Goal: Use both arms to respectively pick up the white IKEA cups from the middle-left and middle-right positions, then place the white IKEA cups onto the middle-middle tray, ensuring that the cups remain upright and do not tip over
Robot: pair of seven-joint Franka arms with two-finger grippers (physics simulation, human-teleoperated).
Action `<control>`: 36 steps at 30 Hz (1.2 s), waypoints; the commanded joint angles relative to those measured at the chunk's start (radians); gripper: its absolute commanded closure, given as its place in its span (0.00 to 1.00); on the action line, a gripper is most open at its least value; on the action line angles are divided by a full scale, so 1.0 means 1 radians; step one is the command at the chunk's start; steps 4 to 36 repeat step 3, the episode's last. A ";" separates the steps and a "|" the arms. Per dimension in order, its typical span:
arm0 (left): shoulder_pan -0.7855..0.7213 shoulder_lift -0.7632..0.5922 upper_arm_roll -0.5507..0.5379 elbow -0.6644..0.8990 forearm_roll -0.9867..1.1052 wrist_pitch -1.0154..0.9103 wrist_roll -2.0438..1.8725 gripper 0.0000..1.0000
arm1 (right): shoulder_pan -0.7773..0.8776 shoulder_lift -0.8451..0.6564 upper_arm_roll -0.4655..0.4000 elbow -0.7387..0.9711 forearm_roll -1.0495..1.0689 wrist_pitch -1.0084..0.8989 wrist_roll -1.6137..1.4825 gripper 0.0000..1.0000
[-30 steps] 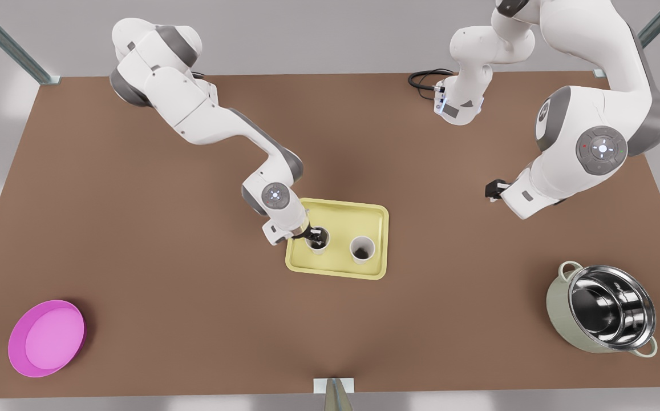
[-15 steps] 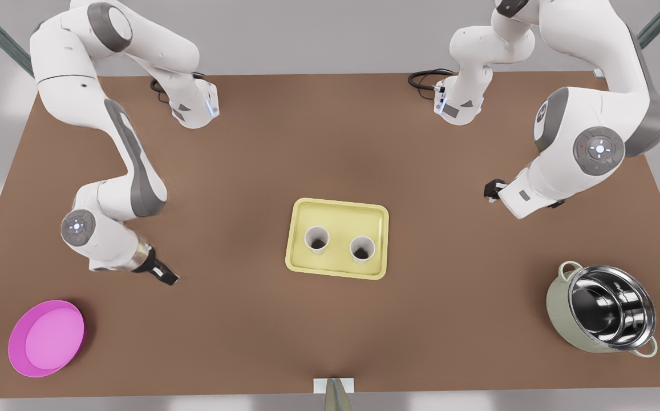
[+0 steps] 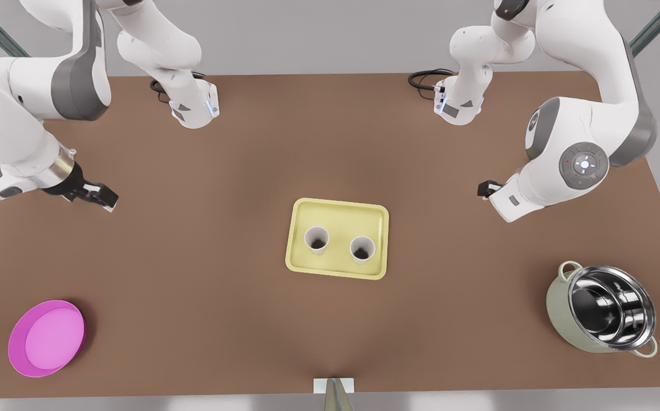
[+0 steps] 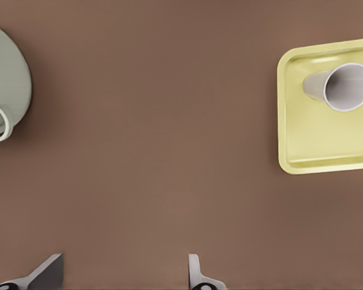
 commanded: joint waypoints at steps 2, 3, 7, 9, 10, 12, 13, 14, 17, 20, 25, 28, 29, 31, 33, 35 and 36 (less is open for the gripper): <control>0.003 0.006 0.000 0.001 -0.001 -0.008 -0.017 0.00 | 0.005 -0.003 -0.012 0.000 0.003 -0.078 -0.382 0.00; 0.005 0.009 0.000 0.001 -0.001 0.001 -0.017 0.00 | 0.005 -0.003 -0.012 0.000 0.000 -0.078 -0.380 0.00; 0.005 0.009 0.000 0.001 -0.001 0.001 -0.017 0.00 | 0.005 -0.003 -0.012 0.000 0.000 -0.078 -0.380 0.00; 0.005 0.009 0.000 0.001 -0.001 0.001 -0.017 0.00 | 0.005 -0.003 -0.012 0.000 0.000 -0.078 -0.380 0.00; 0.005 0.009 0.000 0.001 -0.001 0.001 -0.017 0.00 | 0.005 -0.003 -0.012 0.000 0.000 -0.078 -0.380 0.00; 0.005 0.009 0.000 0.001 -0.001 0.001 -0.017 0.00 | 0.005 -0.003 -0.012 0.000 0.000 -0.078 -0.380 0.00; 0.005 0.009 0.000 0.001 -0.001 0.001 -0.017 0.00 | 0.005 -0.003 -0.012 0.000 0.000 -0.078 -0.380 0.00; 0.005 0.009 0.000 0.001 -0.001 0.001 -0.017 0.00 | 0.005 -0.003 -0.012 0.000 0.000 -0.078 -0.380 0.00; 0.005 0.009 0.000 0.001 -0.001 0.001 -0.017 0.00 | 0.005 -0.003 -0.012 0.000 0.000 -0.078 -0.380 0.00; 0.005 0.009 0.000 0.001 -0.001 0.001 -0.017 0.00 | 0.005 -0.003 -0.012 0.000 0.000 -0.078 -0.380 0.00; 0.005 0.009 0.000 0.001 -0.001 0.001 -0.017 0.00 | 0.005 -0.003 -0.012 0.000 0.000 -0.078 -0.380 0.00; 0.005 0.009 0.000 0.001 -0.001 0.001 -0.017 0.00 | 0.005 -0.003 -0.012 0.000 0.000 -0.078 -0.380 0.00; 0.005 0.009 0.000 0.001 -0.001 0.001 -0.017 0.00 | 0.005 -0.003 -0.012 0.000 0.000 -0.078 -0.380 0.00; 0.005 0.009 0.000 0.001 -0.001 0.001 -0.017 0.00 | 0.005 -0.003 -0.012 0.000 0.000 -0.078 -0.380 0.00; 0.005 0.009 0.000 0.001 -0.001 0.001 -0.017 0.00 | 0.005 -0.003 -0.012 0.000 0.000 -0.078 -0.380 0.00; 0.005 0.009 0.000 0.001 -0.001 0.001 -0.017 0.00 | 0.005 -0.003 -0.012 0.000 0.000 -0.078 -0.380 0.00; 0.005 0.009 0.000 0.001 -0.001 0.001 -0.017 0.00 | 0.005 -0.003 -0.012 0.000 0.000 -0.078 -0.380 0.00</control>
